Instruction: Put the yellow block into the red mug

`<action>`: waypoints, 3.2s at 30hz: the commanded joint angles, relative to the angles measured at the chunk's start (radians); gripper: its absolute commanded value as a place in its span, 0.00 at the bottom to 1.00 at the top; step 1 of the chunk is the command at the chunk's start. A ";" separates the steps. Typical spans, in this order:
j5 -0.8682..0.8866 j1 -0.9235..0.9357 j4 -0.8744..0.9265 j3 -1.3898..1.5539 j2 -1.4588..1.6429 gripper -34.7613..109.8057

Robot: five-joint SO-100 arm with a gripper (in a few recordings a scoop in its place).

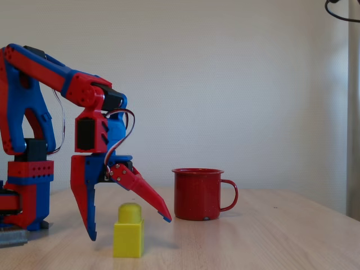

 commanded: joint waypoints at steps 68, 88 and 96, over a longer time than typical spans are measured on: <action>0.549 -0.822 0.623 -1.270 -0.107 0.24; 0.543 -0.887 0.310 -1.150 -0.345 0.24; 0.508 -0.838 0.245 -1.209 -0.469 0.24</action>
